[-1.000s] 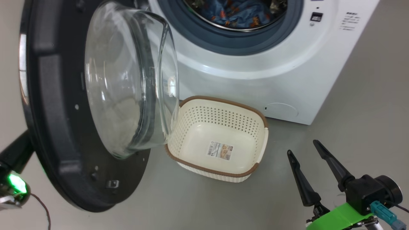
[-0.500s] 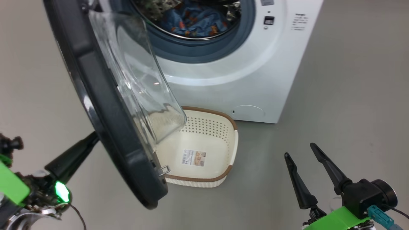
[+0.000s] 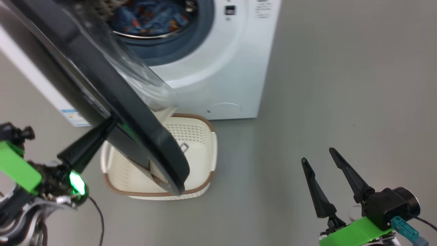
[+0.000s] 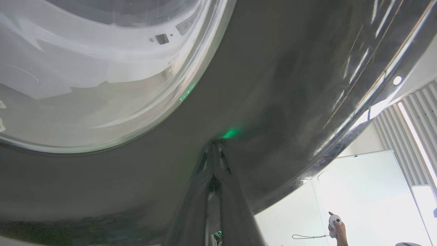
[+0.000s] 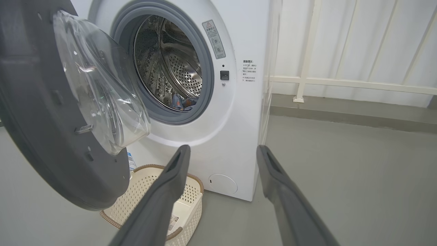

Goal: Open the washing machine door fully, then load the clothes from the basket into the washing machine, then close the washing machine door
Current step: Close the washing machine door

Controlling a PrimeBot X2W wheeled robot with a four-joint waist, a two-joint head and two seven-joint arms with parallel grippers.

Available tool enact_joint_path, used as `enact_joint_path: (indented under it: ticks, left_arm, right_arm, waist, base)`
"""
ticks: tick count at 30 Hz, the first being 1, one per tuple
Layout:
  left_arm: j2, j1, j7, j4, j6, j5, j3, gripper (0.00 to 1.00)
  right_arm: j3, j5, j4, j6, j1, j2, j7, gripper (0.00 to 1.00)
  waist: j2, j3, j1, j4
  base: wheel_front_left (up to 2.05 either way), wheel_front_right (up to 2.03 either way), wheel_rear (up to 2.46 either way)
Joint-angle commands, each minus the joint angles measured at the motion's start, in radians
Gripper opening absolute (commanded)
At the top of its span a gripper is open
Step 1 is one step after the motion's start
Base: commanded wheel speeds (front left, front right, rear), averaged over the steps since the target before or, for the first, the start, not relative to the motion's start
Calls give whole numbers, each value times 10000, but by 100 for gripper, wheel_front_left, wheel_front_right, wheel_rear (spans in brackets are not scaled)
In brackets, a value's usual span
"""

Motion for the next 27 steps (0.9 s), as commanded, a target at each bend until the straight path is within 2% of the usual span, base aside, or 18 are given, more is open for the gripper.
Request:
enact_joint_path:
  ticks: [1,14,27]
  left_arm:
    - [208,-698,-121,7,-5,23,393,0]
    - [-364,-2473,-492,1940,-363,158,494,0]
    - [-701,-3548,-624,3436,-876,232,612,0]
  right_arm:
    - [339,114,-183,16,-412,26,-146,100]
    - [739,254,368,16,-1053,40,-487,100]
    - [928,389,800,16,-1354,42,-724,100]
  waist:
    - [0,424,0,-763]
    - [0,939,0,-1935]
    - [0,1147,0,-2216]
  base:
    - [0,0,0]
    - [0,0,0]
    - [0,0,0]
